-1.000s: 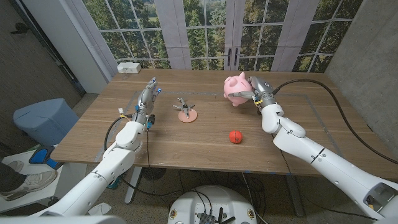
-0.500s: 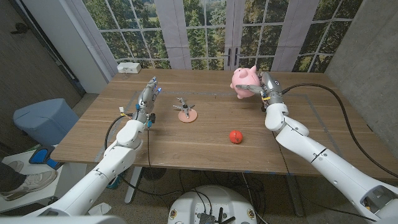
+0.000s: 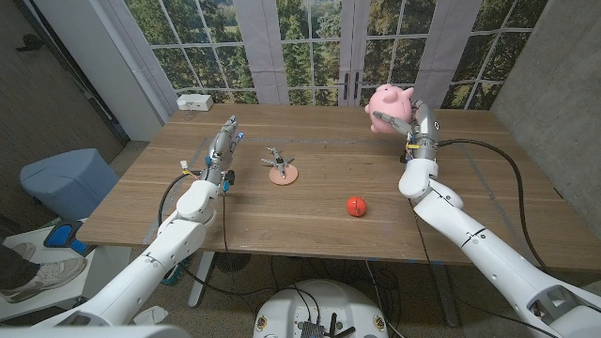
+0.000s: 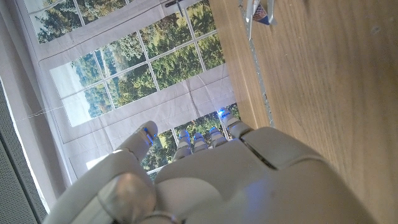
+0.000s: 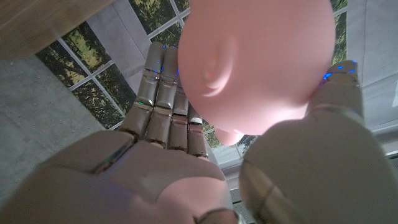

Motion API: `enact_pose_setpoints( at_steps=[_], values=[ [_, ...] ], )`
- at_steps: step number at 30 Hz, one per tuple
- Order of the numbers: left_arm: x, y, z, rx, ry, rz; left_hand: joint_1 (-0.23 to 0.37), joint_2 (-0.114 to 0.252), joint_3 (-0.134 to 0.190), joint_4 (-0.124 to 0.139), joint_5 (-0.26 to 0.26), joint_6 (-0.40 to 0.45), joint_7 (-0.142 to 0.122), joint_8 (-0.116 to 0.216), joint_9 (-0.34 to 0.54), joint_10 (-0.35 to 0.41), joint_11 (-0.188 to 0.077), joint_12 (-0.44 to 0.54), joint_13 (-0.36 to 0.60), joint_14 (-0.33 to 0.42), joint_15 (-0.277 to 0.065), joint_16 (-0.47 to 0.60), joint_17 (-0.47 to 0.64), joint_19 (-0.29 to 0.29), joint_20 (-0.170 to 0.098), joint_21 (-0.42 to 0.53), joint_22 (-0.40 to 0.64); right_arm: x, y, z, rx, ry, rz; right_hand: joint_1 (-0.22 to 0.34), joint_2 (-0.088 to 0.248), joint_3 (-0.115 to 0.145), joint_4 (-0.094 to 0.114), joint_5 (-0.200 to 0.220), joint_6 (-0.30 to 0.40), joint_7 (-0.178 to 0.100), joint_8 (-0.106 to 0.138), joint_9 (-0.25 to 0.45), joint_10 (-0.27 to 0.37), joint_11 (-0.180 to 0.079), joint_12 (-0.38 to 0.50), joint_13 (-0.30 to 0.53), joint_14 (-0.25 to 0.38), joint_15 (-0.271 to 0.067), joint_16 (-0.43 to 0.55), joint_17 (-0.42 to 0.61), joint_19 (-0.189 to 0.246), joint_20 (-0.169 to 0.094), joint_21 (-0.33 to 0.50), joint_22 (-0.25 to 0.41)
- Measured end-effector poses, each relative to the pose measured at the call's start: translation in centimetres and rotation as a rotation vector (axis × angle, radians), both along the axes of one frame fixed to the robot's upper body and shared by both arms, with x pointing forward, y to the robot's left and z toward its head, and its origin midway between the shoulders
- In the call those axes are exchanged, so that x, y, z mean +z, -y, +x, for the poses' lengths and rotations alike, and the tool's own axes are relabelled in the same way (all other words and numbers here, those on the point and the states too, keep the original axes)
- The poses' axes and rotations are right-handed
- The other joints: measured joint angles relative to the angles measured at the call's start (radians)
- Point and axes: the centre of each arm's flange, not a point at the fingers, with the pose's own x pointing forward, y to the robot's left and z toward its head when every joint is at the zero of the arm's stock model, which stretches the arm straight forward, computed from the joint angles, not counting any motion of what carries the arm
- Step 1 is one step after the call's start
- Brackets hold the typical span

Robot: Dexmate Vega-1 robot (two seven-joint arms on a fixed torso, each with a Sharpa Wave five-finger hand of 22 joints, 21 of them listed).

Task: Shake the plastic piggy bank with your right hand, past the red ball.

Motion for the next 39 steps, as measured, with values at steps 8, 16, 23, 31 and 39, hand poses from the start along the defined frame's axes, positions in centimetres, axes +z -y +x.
enact_pose_setpoints(
  at_steps=[8, 16, 23, 31, 39],
  values=[
    [0.0, 0.0, 0.1, -0.001, 0.004, -0.001, 0.000, 0.000, 0.000, 0.000, 0.000, 0.000, 0.000, 0.000, 0.000, 0.000, 0.000, 0.000, 0.000, 0.000, 0.000, 0.000, 0.000, 0.000, 0.000, 0.000, 0.000, -0.3, 0.7, -0.3, -0.031, 0.061, 0.072, 0.000, 0.000, 0.000, 0.000, 0.000, 0.000, 0.000, 0.000, 0.000, 0.000, 0.000, -0.004, 0.000, 0.000, 0.000, -0.002, 0.000, 0.000, 0.000, 0.007, -0.004],
    [0.0, -0.1, 0.0, -0.001, 0.007, -0.002, 0.000, 0.000, 0.000, 0.000, 0.000, 0.000, 0.000, 0.000, 0.000, 0.000, 0.000, 0.000, 0.000, 0.000, 0.000, 0.000, 0.000, 0.000, 0.000, 0.000, 0.000, -0.6, 1.0, -0.6, -0.039, 0.077, 0.097, 0.000, 0.000, 0.000, 0.000, 0.000, 0.000, 0.000, -0.002, 0.003, 0.000, 0.000, -0.011, 0.000, 0.000, 0.000, -0.008, 0.001, -0.006, 0.005, 0.017, -0.009],
    [-0.1, 0.0, -0.1, -0.003, 0.008, -0.002, 0.000, 0.000, 0.000, 0.000, 0.000, 0.000, 0.000, 0.000, 0.000, 0.000, 0.000, 0.000, 0.000, 0.000, 0.000, 0.000, 0.000, 0.000, 0.000, 0.000, 0.000, -0.4, 1.2, -1.0, -0.014, 0.067, 0.067, 0.000, 0.000, 0.000, 0.000, 0.000, 0.000, 0.000, -0.006, 0.002, 0.000, 0.000, -0.016, 0.006, 0.000, -0.001, -0.013, 0.018, -0.009, 0.009, 0.020, -0.013],
    [0.0, 0.2, -0.5, -0.005, 0.015, 0.003, 0.000, 0.000, 0.000, 0.000, 0.000, 0.000, 0.000, 0.000, 0.000, 0.000, 0.000, 0.000, 0.000, 0.000, 0.000, 0.000, 0.000, 0.000, 0.000, 0.000, 0.000, 0.4, 0.7, -1.1, 0.073, -0.032, -0.057, 0.000, 0.000, 0.000, 0.000, -0.001, 0.011, -0.001, -0.006, 0.001, 0.000, 0.000, -0.027, 0.038, 0.003, -0.004, -0.017, 0.023, -0.014, 0.014, 0.025, -0.018],
    [0.0, 0.3, -0.9, -0.004, 0.018, 0.006, 0.000, 0.000, 0.000, 0.000, 0.000, 0.000, 0.000, 0.000, 0.000, 0.000, 0.000, 0.000, 0.000, 0.000, 0.000, 0.000, 0.000, 0.000, 0.000, 0.000, 0.000, 1.3, -0.2, -1.0, 0.138, -0.165, -0.178, 0.000, 0.000, 0.000, 0.000, -0.002, 0.012, -0.002, -0.006, -0.001, 0.000, 0.000, -0.031, 0.050, 0.003, -0.004, -0.028, 0.060, -0.018, 0.018, 0.032, -0.022]
  ],
)
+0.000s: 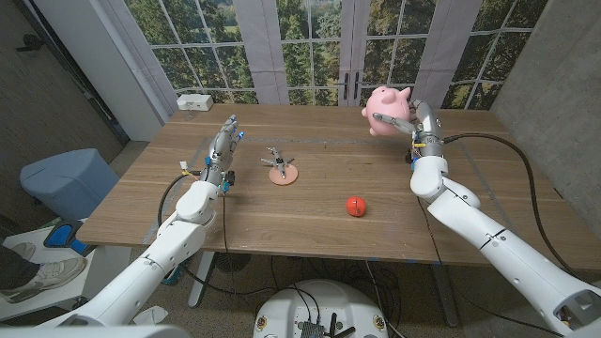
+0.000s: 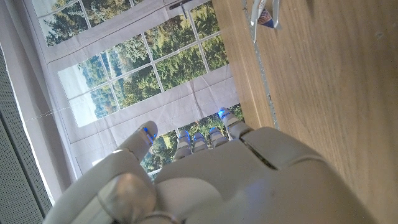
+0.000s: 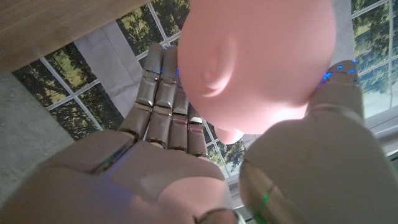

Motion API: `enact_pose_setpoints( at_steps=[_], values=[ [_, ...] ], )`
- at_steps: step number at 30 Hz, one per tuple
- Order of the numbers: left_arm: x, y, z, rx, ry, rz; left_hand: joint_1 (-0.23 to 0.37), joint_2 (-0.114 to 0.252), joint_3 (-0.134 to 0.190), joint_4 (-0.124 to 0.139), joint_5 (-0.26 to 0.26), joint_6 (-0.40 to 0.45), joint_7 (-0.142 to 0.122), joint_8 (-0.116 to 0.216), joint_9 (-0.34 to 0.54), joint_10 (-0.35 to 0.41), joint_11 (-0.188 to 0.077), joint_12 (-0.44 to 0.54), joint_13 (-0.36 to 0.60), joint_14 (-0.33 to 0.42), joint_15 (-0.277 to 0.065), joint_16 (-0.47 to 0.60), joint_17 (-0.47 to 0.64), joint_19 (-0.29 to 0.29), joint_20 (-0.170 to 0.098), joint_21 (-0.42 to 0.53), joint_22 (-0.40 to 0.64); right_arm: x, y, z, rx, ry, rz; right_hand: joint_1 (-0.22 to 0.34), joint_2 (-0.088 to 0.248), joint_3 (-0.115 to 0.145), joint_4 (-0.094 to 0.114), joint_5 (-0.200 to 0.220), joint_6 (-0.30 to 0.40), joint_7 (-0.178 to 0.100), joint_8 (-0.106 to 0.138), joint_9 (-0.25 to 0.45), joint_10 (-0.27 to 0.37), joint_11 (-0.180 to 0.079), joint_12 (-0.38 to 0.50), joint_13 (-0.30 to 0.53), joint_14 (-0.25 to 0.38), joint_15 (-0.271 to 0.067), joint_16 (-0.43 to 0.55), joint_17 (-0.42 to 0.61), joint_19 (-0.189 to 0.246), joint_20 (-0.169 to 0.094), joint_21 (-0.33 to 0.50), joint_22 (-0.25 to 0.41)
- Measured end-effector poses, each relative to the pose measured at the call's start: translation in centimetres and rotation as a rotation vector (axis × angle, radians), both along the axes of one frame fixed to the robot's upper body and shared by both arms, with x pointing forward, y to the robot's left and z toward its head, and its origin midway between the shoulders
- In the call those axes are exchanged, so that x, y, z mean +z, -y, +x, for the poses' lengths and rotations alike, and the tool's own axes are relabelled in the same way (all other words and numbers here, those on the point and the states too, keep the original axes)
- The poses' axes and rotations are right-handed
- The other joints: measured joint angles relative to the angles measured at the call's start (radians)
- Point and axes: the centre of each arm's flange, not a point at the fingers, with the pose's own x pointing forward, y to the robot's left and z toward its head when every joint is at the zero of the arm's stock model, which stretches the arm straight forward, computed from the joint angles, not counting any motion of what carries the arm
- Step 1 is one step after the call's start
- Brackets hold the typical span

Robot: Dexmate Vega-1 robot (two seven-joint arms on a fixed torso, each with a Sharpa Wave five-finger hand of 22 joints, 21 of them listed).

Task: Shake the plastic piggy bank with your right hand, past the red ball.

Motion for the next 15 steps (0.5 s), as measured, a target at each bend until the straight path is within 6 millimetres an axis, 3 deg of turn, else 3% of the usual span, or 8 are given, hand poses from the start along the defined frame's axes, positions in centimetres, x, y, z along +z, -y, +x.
enact_pose_setpoints(
  at_steps=[4, 15],
  values=[
    [-0.07, 0.00, -0.10, 0.001, 0.000, 0.000, 0.000, 0.000, 0.000, 0.000, 0.000, 0.000, 0.000, 0.000, 0.000, 0.000, 0.000, 0.000, 0.000, 0.000, 0.000, 0.000, 0.000, 0.000, 0.000, 0.000, 0.000, 0.38, -0.34, -0.09, 0.019, -0.035, -0.038, 0.000, 0.000, 0.000, 0.000, 0.000, 0.000, 0.000, 0.000, 0.000, 0.000, 0.000, -0.001, 0.000, 0.000, 0.000, -0.006, 0.025, -0.018, -0.004, 0.004, 0.000],
    [-0.10, -0.02, -0.19, 0.001, 0.000, 0.000, 0.000, 0.000, 0.000, 0.000, 0.000, 0.000, 0.000, 0.000, 0.000, 0.000, 0.000, 0.000, 0.000, 0.000, 0.000, 0.000, 0.000, 0.000, 0.000, 0.000, 0.000, 0.61, -0.80, 0.15, 0.038, -0.108, -0.085, 0.000, 0.000, 0.000, 0.000, 0.007, 0.000, 0.000, 0.000, 0.000, 0.005, -0.005, -0.012, 0.011, 0.000, 0.000, -0.012, 0.036, -0.018, -0.004, 0.015, 0.000]
  ],
)
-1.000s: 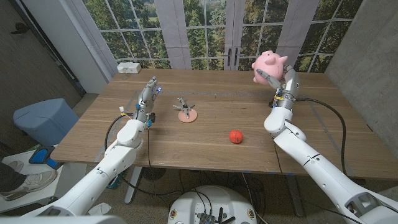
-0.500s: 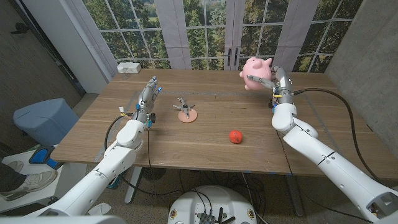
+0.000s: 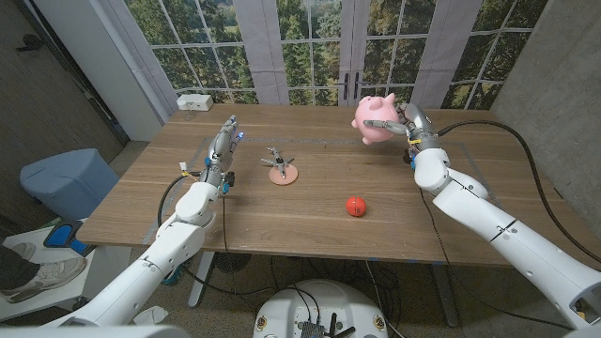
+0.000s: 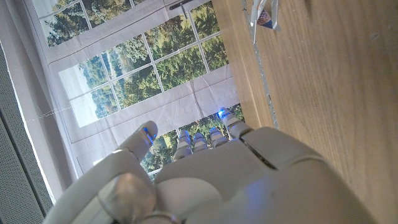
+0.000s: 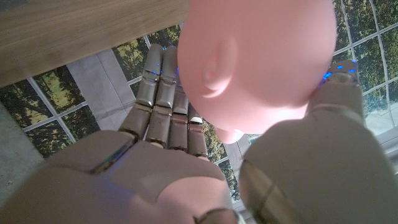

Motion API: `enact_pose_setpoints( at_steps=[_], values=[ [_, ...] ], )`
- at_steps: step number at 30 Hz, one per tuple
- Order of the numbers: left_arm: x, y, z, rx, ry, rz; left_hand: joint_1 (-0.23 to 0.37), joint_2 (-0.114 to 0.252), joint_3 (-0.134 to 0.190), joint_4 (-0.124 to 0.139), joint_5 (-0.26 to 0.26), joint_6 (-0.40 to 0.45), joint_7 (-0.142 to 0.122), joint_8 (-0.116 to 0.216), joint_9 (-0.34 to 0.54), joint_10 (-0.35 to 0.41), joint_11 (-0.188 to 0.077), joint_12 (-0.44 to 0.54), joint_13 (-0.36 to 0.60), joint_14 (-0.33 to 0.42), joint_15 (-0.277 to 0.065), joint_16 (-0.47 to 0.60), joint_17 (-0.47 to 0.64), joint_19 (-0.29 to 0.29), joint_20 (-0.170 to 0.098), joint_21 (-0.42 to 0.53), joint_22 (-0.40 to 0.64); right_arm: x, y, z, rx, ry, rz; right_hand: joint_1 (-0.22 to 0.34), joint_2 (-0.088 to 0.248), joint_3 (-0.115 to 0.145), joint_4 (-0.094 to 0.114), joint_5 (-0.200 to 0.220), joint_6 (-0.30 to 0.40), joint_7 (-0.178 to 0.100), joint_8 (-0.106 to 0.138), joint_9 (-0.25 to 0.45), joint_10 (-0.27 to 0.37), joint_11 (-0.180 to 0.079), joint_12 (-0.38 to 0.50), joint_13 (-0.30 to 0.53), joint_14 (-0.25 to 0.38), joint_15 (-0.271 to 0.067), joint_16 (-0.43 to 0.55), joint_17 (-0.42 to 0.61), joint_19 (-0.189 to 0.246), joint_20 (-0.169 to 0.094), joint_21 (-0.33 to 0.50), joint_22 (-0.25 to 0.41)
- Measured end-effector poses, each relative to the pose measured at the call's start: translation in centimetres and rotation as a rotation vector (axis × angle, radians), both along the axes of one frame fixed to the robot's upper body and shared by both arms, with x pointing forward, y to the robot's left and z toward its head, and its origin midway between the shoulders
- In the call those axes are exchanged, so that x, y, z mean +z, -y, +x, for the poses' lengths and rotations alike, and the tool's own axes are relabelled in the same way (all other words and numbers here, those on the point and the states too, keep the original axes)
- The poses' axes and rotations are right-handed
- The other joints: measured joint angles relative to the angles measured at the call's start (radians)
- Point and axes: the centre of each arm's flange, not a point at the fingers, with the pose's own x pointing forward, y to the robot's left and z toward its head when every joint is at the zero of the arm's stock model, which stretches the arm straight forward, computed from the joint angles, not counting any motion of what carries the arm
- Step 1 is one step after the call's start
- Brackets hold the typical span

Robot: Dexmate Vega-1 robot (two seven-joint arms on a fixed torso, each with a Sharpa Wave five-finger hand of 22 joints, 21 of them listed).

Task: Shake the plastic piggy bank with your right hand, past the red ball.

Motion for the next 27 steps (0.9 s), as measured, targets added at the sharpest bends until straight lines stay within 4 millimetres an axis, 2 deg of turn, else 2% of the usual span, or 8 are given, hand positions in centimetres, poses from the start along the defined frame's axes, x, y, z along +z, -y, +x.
enact_pose_setpoints(
  at_steps=[14, 27],
  values=[
    [0.0, -0.3, 0.6, 0.001, -0.007, -0.005, 0.000, 0.000, -0.003, -0.003, 0.000, 0.000, 0.000, 0.000, 0.000, 0.000, 0.000, 0.000, 0.000, 0.000, 0.000, 0.000, 0.000, 0.000, 0.000, 0.000, 0.000, 0.2, -0.1, 0.4, -0.009, 0.004, 0.006, 0.000, 0.000, 0.000, 0.000, 0.000, 0.005, 0.005, -0.006, 0.000, 0.000, 0.000, -0.011, 0.009, 0.000, 0.000, -0.010, 0.028, 0.000, 0.000, 0.011, -0.005],
    [0.2, -0.6, 1.2, 0.002, -0.007, -0.010, 0.000, 0.000, -0.003, -0.003, 0.000, 0.000, 0.000, 0.000, 0.000, 0.000, 0.000, 0.000, 0.000, 0.000, 0.000, 0.000, 0.000, 0.000, 0.000, 0.000, 0.000, 0.0, 0.7, 0.5, -0.058, 0.167, 0.117, 0.000, 0.000, 0.000, 0.000, 0.007, 0.016, 0.005, -0.013, 0.002, 0.005, -0.005, -0.023, 0.010, 0.000, 0.000, -0.015, 0.058, -0.012, 0.002, 0.020, -0.004]
  ],
)
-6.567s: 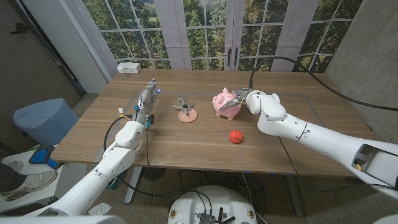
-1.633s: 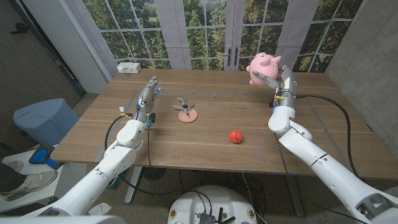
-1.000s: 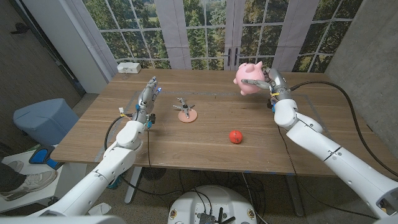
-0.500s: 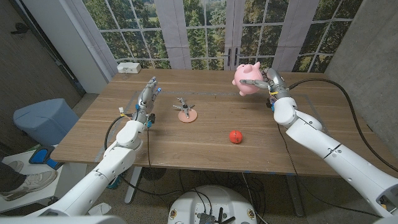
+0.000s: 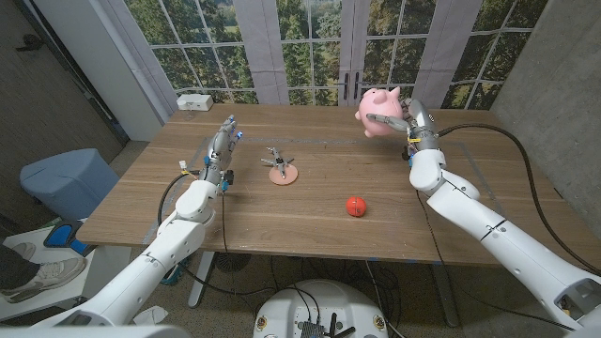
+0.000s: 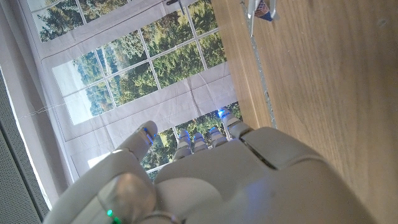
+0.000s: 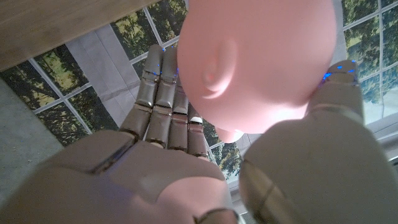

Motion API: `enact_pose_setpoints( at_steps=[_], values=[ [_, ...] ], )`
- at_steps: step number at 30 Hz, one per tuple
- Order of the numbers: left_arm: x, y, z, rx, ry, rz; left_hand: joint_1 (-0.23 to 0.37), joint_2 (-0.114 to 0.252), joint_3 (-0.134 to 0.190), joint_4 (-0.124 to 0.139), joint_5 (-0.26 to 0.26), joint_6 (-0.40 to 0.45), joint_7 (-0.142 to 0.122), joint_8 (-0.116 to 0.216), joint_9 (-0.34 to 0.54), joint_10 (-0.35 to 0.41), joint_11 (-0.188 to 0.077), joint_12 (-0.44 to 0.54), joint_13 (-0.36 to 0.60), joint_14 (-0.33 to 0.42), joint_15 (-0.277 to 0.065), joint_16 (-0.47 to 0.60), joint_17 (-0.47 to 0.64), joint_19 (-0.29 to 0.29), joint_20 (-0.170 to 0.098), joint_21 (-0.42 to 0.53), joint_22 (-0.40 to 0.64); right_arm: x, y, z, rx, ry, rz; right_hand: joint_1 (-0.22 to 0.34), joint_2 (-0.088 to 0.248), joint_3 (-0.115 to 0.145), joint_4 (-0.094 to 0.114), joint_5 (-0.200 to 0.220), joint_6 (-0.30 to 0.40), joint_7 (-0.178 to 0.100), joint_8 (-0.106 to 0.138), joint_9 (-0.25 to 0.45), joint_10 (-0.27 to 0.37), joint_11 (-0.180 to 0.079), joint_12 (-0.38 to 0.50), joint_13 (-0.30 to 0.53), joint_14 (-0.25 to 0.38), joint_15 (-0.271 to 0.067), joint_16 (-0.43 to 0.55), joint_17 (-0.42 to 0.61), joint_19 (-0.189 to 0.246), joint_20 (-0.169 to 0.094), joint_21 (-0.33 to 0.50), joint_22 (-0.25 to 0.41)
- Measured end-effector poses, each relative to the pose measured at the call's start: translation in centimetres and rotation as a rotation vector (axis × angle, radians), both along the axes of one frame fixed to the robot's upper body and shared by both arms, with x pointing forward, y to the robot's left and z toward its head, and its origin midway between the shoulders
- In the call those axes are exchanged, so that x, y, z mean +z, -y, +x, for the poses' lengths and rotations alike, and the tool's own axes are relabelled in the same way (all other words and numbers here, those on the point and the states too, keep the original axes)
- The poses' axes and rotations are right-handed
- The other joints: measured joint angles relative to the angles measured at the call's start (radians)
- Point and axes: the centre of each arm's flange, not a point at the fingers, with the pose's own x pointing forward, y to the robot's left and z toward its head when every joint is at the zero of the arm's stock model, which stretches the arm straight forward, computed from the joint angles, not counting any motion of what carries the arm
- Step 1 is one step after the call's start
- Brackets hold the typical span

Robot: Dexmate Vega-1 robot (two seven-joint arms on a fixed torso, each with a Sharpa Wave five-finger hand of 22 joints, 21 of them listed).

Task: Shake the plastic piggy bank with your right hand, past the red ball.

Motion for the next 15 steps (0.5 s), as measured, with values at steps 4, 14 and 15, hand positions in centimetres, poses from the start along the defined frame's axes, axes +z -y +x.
enact_pose_setpoints(
  at_steps=[4, 14, 15],
  values=[
    [0.0, 0.0, 0.0, 0.000, -0.001, -0.001, 0.000, 0.000, 0.000, 0.000, 0.000, 0.000, 0.000, 0.000, 0.000, 0.000, 0.000, 0.000, 0.000, 0.000, 0.000, 0.000, 0.000, 0.000, 0.000, 0.000, 0.000, -0.3, 0.5, -0.1, -0.015, 0.055, 0.057, 0.000, 0.000, 0.000, 0.000, 0.000, 0.000, 0.000, 0.001, 0.000, 0.000, 0.000, -0.001, 0.000, 0.000, 0.000, -0.004, 0.007, 0.000, 0.000, 0.006, 0.000],
    [-0.1, 0.0, 0.0, 0.004, -0.001, -0.005, 0.000, 0.000, 0.000, 0.000, 0.000, 0.000, 0.000, 0.000, 0.000, 0.000, 0.000, 0.000, 0.000, 0.000, 0.000, 0.000, 0.000, 0.000, 0.000, 0.000, 0.000, -1.1, 1.9, -0.2, -0.044, 0.162, 0.217, 0.000, 0.000, 0.000, 0.000, 0.000, 0.000, 0.000, 0.004, 0.000, 0.000, 0.000, -0.004, 0.022, 0.000, 0.000, -0.005, 0.021, 0.000, 0.000, 0.015, 0.000],
    [-0.1, 0.0, 0.0, 0.005, 0.000, -0.006, 0.000, 0.000, 0.000, 0.000, 0.000, 0.000, 0.000, 0.000, 0.000, 0.000, 0.000, 0.000, 0.000, 0.000, 0.000, 0.000, 0.000, 0.000, 0.000, 0.000, 0.000, -1.2, 2.1, -0.2, -0.047, 0.173, 0.239, 0.000, 0.000, 0.000, 0.000, 0.000, 0.000, 0.000, 0.004, 0.000, 0.000, 0.000, -0.004, 0.022, 0.000, 0.000, -0.005, 0.021, 0.000, 0.000, 0.015, 0.000]
  ],
)
